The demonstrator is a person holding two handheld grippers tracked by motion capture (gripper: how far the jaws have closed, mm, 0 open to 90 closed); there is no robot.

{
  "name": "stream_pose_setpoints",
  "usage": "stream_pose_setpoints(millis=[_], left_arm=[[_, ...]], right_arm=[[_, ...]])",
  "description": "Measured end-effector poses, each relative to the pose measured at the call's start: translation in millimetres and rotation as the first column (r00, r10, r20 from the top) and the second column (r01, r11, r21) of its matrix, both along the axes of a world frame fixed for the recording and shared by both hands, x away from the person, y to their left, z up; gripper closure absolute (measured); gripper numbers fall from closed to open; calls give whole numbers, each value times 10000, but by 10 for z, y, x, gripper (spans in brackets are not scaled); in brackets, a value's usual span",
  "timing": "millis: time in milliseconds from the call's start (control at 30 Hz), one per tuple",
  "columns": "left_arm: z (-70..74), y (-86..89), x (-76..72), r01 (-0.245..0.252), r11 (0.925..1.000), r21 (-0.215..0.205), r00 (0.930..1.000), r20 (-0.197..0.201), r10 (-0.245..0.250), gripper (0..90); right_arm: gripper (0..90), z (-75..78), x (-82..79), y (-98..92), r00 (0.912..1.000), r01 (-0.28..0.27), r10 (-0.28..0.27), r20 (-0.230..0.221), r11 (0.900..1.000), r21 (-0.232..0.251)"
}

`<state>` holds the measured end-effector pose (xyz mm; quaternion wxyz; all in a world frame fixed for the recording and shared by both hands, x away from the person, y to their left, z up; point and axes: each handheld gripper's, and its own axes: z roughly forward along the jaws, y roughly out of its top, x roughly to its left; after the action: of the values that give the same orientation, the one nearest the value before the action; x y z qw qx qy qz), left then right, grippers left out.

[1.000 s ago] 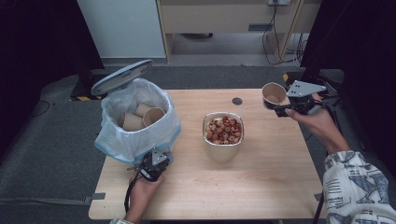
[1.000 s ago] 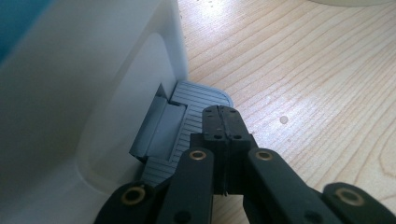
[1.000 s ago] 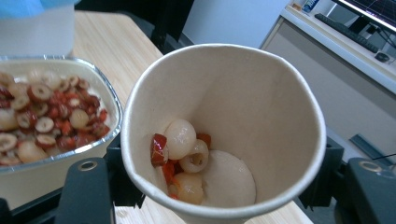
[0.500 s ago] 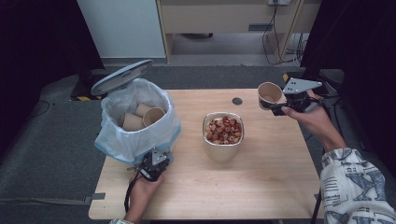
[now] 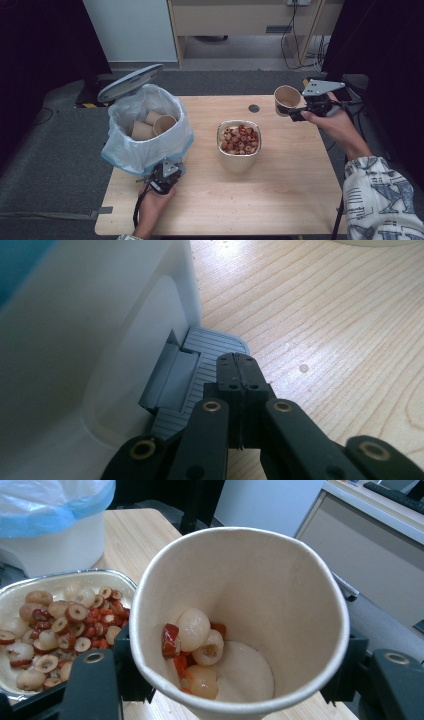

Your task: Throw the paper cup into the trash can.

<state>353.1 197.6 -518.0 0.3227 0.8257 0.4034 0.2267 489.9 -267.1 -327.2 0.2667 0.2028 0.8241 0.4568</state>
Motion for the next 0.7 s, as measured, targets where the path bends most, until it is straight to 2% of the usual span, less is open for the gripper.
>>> stream_pose_setpoints(millis=[700], left_arm=[[0, 0, 0, 5, 10000, 7, 10000, 0, -5, 898]], right_arm=[[327, 43, -11, 25, 9962, -242, 278, -820, 9987, 441]])
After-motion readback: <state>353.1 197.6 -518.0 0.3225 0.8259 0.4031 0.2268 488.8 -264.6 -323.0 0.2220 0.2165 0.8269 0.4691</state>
